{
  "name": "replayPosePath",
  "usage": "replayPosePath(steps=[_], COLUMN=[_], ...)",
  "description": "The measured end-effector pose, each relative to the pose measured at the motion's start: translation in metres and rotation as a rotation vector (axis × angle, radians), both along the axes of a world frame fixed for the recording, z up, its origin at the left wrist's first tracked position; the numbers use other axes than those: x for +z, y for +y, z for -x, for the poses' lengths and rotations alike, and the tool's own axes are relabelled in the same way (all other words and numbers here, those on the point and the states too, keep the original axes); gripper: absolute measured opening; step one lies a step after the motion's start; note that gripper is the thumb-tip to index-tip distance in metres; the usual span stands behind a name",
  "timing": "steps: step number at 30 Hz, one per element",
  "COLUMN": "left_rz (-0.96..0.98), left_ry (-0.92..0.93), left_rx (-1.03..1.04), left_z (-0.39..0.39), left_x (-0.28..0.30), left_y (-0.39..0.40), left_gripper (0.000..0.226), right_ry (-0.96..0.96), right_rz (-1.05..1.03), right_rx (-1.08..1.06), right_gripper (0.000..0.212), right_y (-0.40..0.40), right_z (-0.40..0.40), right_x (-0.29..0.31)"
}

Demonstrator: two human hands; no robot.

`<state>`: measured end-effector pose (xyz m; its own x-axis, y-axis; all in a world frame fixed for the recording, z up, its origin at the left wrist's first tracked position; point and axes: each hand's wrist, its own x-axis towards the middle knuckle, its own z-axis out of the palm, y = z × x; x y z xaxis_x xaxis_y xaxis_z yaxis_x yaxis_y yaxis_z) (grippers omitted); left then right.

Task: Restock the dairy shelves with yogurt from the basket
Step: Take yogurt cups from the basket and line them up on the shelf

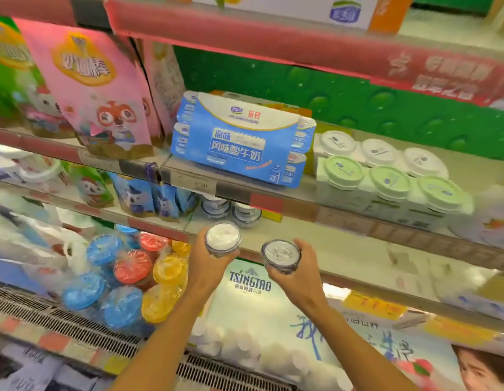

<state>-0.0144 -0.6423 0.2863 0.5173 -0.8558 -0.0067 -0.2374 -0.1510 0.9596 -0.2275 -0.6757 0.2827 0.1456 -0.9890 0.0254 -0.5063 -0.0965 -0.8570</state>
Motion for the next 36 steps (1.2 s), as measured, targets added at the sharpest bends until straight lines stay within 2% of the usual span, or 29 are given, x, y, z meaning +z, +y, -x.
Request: replayPosePath(steps=[9,15,26,36], left_rz=[-0.017,-0.01,-0.073,-0.143], left_ry=[-0.119,-0.136,-0.168,-0.18], left_rx=[0.012,-0.006,-0.061,-0.098], left_z=[-0.056,-0.066,-0.088,-0.09], left_x=[-0.045,-0.067,-0.074,-0.075], left_y=[-0.047,-0.061,-0.064,-0.086], left_gripper=[0.067,0.071,0.071,0.093], right_ry=[0.018,0.0,0.028,0.022], right_rz=[0.002,0.005,0.09,0.046], right_rx=[0.099,0.144,0.155,0.157], right_gripper=[0.089,0.08,0.084,0.087], right_y=[-0.046,-0.064,-0.064,-0.08], right_z=[-0.061,-0.085,-0.091,-0.11], right_x=[-0.041,-0.051,-0.065,-0.066])
